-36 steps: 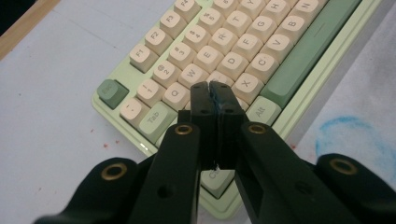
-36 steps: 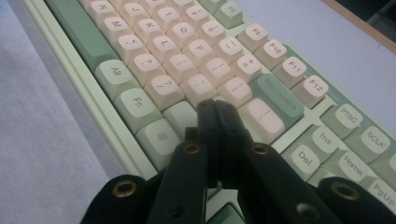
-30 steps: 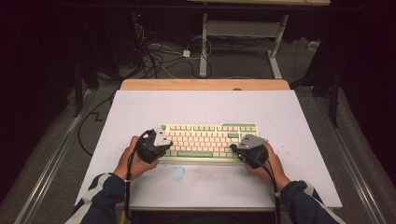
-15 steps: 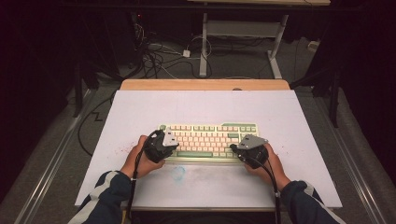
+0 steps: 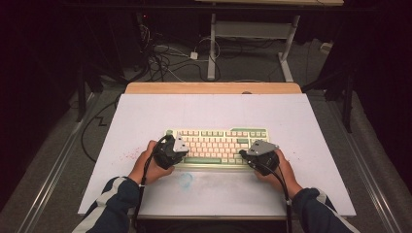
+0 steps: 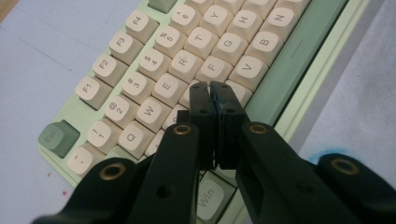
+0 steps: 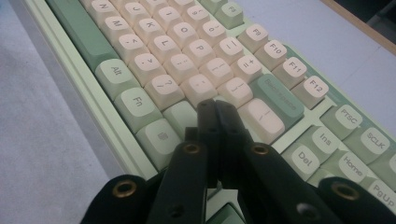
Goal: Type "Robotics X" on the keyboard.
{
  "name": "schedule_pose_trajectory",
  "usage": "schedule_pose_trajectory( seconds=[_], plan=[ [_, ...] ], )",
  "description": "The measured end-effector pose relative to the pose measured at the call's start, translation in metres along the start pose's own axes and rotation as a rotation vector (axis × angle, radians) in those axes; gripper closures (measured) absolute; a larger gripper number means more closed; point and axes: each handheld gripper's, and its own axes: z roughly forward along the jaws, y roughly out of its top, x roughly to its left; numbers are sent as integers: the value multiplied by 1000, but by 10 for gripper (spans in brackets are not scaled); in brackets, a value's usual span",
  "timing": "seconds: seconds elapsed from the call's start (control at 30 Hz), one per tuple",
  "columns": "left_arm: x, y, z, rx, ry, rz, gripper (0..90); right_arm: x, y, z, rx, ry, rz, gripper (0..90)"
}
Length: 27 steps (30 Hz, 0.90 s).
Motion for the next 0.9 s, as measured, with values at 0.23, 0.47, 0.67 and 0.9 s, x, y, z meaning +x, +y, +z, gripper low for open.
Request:
schedule_pose_trajectory(
  seconds=[0.23, 0.47, 0.67, 0.9],
  plan=[
    [-1, -1, 4, 8, 1, 8, 854, 0, 0, 0, 0, 0, -1, 900],
    [-1, -1, 5, 8, 4, 7, 855, 0, 0, 0, 0, 1, -1, 900],
    [-2, -2, 4, 8, 1, 15, 853, 0, 0, 0, 0, -1, -2, 900],
    [-1, -3, 6, 8, 8, 16, 853, 0, 0, 0, 0, -1, -2, 900]
  ],
)
